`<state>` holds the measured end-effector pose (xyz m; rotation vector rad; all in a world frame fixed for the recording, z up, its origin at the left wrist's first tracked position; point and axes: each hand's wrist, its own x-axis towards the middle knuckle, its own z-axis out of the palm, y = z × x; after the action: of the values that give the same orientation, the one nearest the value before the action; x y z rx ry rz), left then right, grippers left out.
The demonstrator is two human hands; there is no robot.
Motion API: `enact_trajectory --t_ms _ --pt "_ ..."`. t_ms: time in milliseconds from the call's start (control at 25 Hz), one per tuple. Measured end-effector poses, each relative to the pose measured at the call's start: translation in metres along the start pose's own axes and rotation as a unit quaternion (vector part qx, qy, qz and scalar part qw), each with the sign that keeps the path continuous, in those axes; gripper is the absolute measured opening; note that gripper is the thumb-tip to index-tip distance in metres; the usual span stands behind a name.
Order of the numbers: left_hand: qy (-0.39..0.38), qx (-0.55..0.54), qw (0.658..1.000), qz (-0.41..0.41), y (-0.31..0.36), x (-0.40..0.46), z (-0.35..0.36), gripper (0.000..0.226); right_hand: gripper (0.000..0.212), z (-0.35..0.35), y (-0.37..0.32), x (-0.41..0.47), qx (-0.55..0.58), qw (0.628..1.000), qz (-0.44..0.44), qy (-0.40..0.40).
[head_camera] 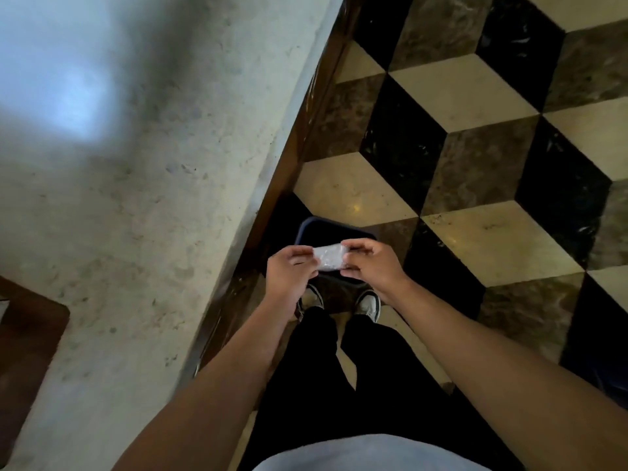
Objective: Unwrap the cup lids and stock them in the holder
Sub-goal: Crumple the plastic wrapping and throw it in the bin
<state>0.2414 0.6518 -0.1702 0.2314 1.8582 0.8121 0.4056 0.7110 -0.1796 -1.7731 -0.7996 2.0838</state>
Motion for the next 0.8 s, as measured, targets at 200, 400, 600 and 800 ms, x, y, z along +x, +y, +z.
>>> enact_trajectory --t_ms 200,400,600,800 --pt "0.008 0.032 0.999 -0.043 -0.055 0.084 0.046 0.029 0.026 -0.013 0.049 0.086 0.002 0.997 0.046 0.064" --pt "0.014 0.052 0.998 -0.037 -0.123 0.183 0.079 0.017 0.018 -0.024 0.122 0.2 -0.002 0.99 0.066 0.128" --pt "0.044 0.183 0.982 -0.029 -0.197 0.292 0.111 0.022 0.013 -0.02 0.197 0.313 -0.098 0.978 0.069 0.168" --pt "0.029 0.291 0.953 -0.081 -0.241 0.387 0.13 0.034 0.011 -0.002 0.248 0.404 -0.165 0.971 0.083 0.154"
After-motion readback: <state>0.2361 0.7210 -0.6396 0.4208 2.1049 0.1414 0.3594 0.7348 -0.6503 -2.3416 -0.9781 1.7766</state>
